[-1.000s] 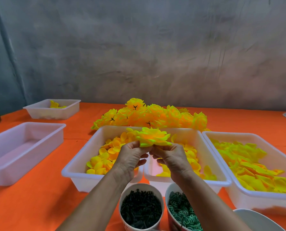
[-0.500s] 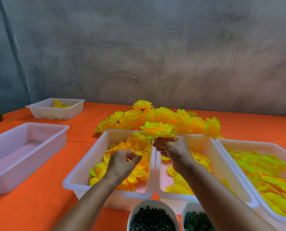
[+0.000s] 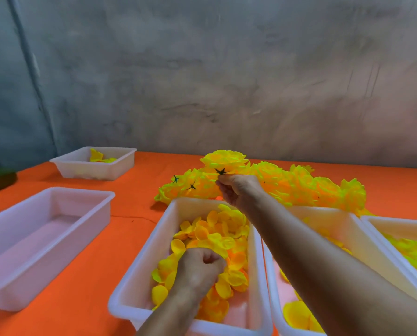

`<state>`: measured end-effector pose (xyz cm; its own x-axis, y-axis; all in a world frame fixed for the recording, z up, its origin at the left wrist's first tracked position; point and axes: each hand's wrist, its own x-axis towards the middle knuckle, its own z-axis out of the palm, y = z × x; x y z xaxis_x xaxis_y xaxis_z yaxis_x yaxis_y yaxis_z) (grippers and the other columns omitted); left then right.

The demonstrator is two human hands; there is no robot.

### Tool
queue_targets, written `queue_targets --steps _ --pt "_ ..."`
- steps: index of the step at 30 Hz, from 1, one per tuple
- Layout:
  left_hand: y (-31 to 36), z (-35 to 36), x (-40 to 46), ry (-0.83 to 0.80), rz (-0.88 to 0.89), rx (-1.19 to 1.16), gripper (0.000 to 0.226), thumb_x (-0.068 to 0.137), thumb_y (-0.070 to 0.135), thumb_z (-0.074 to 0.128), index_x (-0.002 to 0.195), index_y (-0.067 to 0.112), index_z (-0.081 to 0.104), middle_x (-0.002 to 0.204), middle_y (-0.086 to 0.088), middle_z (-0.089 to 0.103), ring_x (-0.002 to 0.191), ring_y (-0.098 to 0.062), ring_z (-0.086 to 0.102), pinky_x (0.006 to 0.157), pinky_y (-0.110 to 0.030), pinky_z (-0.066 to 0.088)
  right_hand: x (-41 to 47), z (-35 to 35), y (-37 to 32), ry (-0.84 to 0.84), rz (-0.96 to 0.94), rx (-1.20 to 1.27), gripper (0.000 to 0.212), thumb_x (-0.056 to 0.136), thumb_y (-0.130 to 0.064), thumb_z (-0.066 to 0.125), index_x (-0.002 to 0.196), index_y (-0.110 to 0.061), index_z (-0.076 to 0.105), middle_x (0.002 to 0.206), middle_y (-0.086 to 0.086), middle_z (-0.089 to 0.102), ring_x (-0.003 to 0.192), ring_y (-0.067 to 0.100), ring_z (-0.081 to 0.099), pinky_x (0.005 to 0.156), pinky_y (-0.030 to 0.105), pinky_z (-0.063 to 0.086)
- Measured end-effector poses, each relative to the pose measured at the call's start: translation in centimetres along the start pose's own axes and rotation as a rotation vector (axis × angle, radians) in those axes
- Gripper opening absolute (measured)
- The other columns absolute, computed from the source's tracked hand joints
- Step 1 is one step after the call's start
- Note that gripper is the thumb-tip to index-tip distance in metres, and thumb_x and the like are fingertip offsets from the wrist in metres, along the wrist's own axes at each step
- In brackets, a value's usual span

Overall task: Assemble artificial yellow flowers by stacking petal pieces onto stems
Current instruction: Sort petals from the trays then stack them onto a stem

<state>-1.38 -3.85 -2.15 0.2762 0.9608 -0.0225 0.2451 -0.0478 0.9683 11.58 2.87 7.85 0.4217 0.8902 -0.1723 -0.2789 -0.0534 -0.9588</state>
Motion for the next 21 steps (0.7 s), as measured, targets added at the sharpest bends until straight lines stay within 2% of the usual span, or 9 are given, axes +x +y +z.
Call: queue_targets --steps 7,12,18,21 --pt "-0.4 0.0 0.2 -0.005 -0.026 -0.043 0.022 0.079 0.009 0.069 0.059 0.017 0.066 0.06 -0.002 0.062 0.054 -0.014 0.05 0.055 -0.024 0.041 3.4 2.8 0.1 -0.031 0.055 -0.11 0.018 0.086 0.001 0.062 0.07 -0.005 0.055 0.065 0.008 0.058 0.054 0.012 0.05 0.047 0.021 0.035" --pt "-0.6 0.0 0.5 -0.044 -0.03 -0.036 0.021 0.079 0.01 0.069 0.059 0.017 0.067 0.06 -0.004 0.062 0.051 -0.015 0.051 0.053 -0.023 0.041 4.9 2.9 -2.1 -0.015 0.002 -0.195 0.024 0.083 0.003 0.063 0.063 -0.005 0.054 0.036 -0.001 0.054 0.034 0.007 0.049 0.046 0.02 0.035" --pt "-0.3 -0.1 0.4 -0.059 -0.014 0.002 0.021 0.079 0.013 0.07 0.06 0.02 0.066 0.057 0.002 0.06 0.058 -0.015 0.053 0.059 -0.024 0.043 6.7 2.7 -2.7 0.026 0.059 -0.208 0.02 0.087 -0.002 0.063 0.071 -0.008 0.052 0.033 -0.001 0.052 0.026 0.003 0.044 0.038 0.014 0.033" --pt "-0.2 -0.2 0.3 -0.08 -0.012 0.026 0.019 0.079 0.015 0.069 0.061 0.021 0.066 0.06 0.003 0.061 0.06 -0.013 0.055 0.062 -0.025 0.046 7.4 3.1 -2.3 0.032 0.088 -0.202 0.021 0.089 -0.004 0.061 0.07 -0.008 0.052 0.04 0.001 0.055 0.03 0.004 0.045 0.04 0.018 0.034"
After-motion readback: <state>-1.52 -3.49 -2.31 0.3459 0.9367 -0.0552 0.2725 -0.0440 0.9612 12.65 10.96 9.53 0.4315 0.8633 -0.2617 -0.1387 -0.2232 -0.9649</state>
